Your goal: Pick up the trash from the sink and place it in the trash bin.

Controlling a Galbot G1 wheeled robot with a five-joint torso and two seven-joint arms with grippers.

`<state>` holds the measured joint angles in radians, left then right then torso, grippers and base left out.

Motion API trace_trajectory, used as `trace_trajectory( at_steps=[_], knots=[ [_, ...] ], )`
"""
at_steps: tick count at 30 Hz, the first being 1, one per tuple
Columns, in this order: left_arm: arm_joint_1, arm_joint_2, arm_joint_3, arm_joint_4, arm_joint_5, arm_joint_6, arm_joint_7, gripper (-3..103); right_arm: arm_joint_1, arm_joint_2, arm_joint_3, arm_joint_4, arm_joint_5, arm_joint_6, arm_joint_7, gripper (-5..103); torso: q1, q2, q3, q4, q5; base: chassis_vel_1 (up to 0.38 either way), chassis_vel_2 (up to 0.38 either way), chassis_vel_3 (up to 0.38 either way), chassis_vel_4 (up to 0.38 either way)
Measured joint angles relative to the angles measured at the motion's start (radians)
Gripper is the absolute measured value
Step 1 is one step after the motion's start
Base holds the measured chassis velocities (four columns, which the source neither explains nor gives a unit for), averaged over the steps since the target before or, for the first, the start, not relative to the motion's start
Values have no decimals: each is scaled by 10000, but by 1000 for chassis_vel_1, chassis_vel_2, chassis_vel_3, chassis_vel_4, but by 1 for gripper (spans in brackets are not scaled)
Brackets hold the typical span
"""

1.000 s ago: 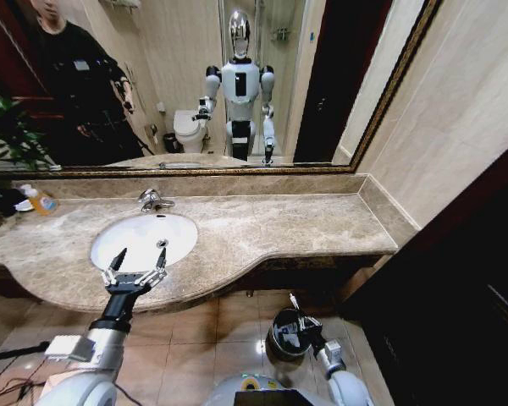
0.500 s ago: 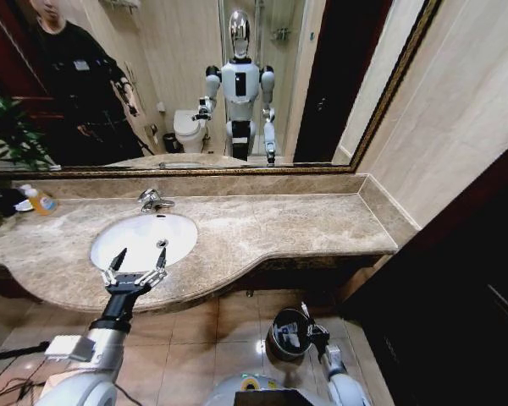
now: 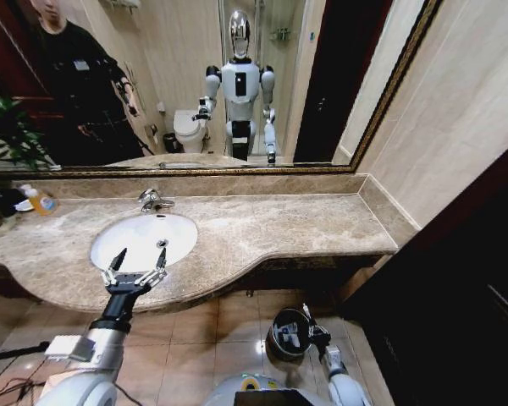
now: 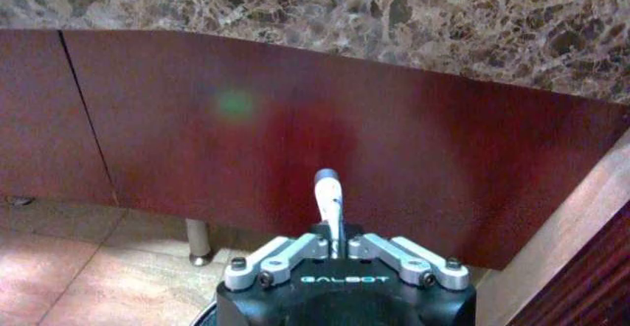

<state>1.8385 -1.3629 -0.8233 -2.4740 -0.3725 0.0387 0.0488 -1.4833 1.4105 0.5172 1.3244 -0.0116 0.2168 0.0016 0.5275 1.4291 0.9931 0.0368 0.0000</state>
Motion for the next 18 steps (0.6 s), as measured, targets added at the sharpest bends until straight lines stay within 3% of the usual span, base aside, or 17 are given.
trace_trajectory(
  at_steps=[1,4,6,7,9,10,12,14,15,18],
  knots=[
    [0,0,0,0,0,0,0,100,0,0,0,0,0,0,0,5,0,0,0,0,0,0,0,0,0],
    [0,0,0,0,0,-1,0,100,-20,9,-10,11,-176,-1,93,21,0,0,0,0,0,0,0,0,0],
    [0,0,0,0,0,0,0,100,-25,12,-13,15,-200,1,111,21,0,0,0,0,0,0,0,0,0],
    [0,0,0,0,0,0,0,100,-33,13,-22,27,-241,5,142,32,0,0,0,0,0,0,0,0,0],
    [0,0,0,1,0,0,0,100,-37,13,-29,34,-267,8,161,32,0,0,0,0,0,0,0,0,0],
    [0,0,0,0,0,0,0,100,-47,16,-37,35,-326,21,186,43,0,0,0,0,0,0,0,0,0],
    [0,0,0,0,0,0,0,100,-52,18,-39,36,-342,28,191,43,0,0,0,0,0,0,0,0,0],
    [0,-1,0,0,0,0,0,100,-78,41,-57,38,-379,62,214,54,0,0,0,0,0,0,0,0,0],
    [0,-1,0,0,0,0,0,100,-78,41,-57,38,-379,62,214,54,0,0,0,0,0,0,0,0,0],
    [0,0,0,0,0,0,0,100,-130,91,-93,69,-415,96,230,70,0,0,0,0,-1,0,0,0,0]
  ],
)
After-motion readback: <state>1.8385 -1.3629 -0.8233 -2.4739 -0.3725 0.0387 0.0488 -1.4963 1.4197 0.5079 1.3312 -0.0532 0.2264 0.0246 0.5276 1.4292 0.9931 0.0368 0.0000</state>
